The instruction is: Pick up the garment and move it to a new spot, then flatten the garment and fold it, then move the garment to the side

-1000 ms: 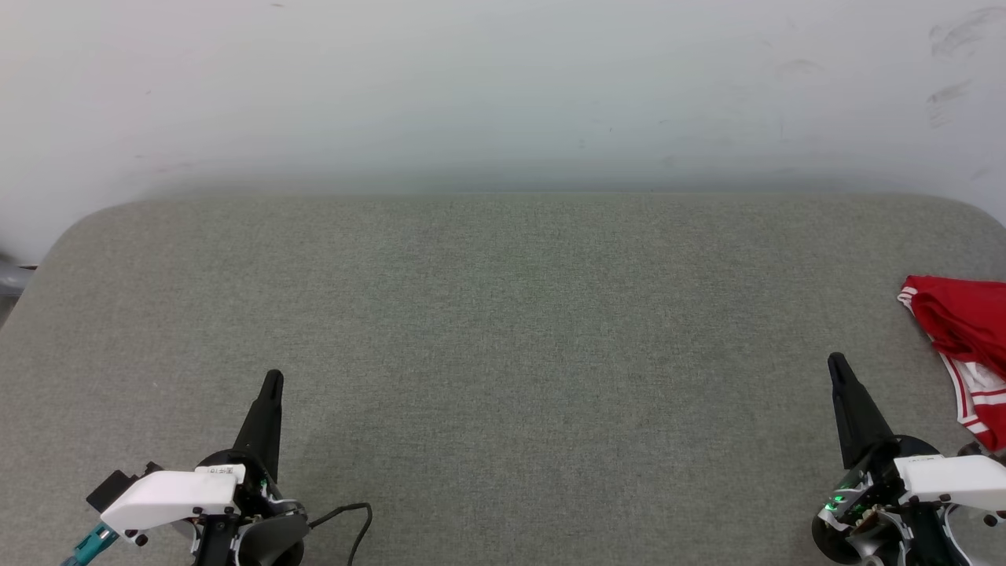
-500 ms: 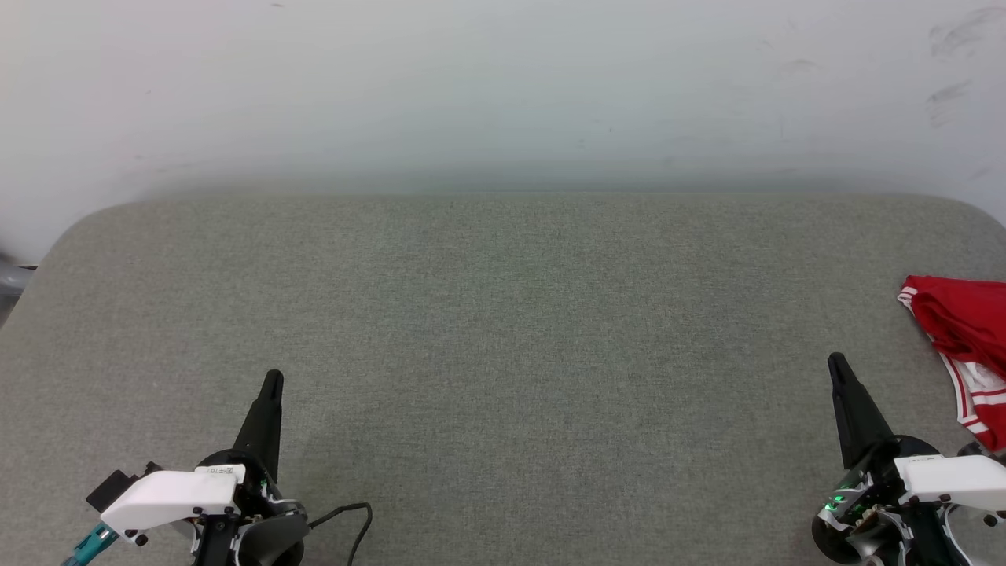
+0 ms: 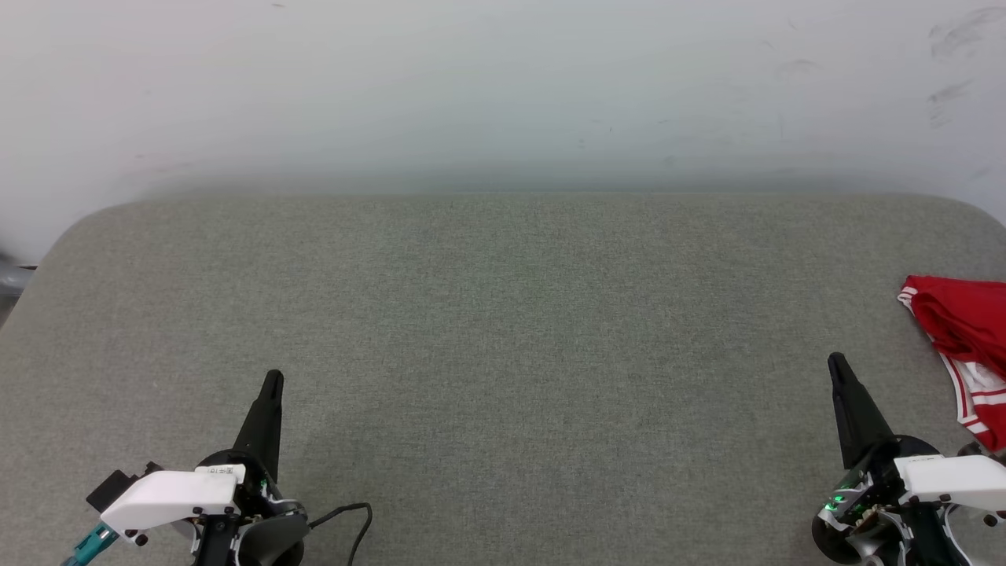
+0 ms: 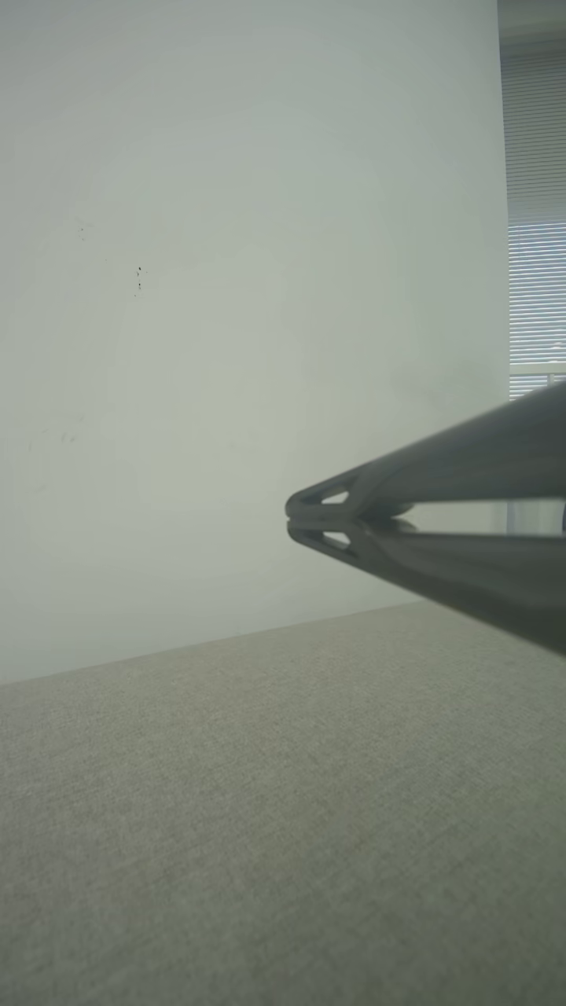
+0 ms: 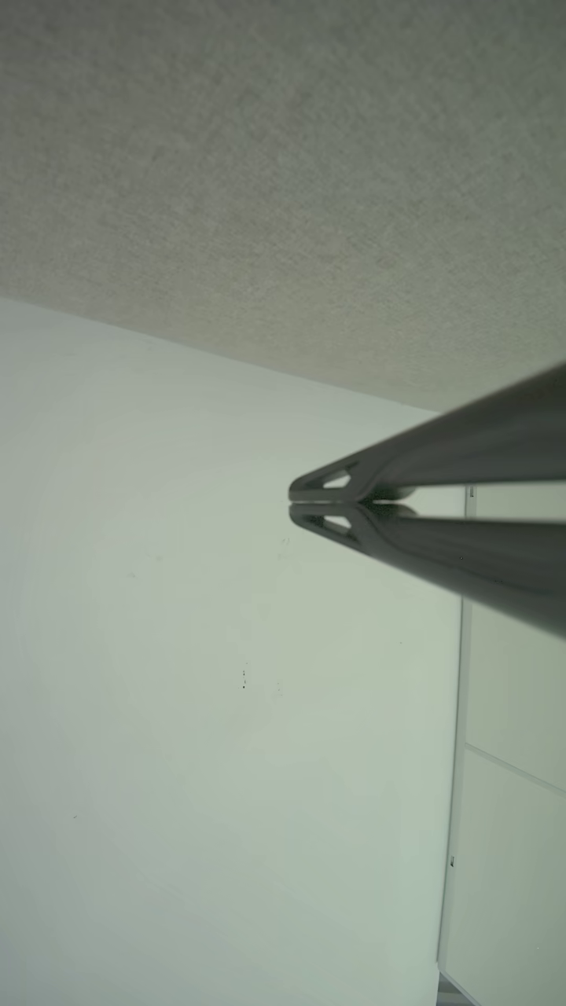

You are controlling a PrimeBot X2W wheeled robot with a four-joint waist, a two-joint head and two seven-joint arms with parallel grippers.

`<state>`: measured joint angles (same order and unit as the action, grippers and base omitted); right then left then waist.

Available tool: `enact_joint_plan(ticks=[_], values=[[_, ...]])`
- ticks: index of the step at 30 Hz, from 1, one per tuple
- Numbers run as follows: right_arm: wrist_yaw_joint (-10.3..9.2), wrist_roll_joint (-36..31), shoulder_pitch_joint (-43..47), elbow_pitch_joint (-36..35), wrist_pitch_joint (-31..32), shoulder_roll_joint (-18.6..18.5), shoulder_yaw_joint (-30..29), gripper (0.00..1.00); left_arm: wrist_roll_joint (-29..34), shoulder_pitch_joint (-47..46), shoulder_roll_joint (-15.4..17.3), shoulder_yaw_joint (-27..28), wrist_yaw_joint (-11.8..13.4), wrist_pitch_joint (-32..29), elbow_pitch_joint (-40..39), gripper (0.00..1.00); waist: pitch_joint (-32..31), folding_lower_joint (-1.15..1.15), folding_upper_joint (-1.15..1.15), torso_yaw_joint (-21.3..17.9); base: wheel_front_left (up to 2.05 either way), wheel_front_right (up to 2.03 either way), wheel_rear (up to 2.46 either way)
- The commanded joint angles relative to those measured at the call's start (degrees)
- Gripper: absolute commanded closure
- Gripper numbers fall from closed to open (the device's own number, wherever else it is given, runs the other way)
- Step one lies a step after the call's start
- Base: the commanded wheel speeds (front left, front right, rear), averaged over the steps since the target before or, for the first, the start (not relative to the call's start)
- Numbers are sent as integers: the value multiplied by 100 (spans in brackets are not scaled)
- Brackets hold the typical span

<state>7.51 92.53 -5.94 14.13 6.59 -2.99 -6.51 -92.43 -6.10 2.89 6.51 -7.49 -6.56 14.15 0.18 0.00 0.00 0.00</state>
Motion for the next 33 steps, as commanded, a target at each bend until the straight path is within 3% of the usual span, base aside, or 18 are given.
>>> enact_joint_plan(ticks=[1,33], values=[[-3,-32,-79,8,12,24,-1,100,14,-44,-9,19,1,-15,-1,100,0,0,0,0,0,0,0],[-4,-34,-79,8,12,24,-1,100,15,-43,-9,20,1,-16,-1,100,0,0,0,0,0,0,0]])
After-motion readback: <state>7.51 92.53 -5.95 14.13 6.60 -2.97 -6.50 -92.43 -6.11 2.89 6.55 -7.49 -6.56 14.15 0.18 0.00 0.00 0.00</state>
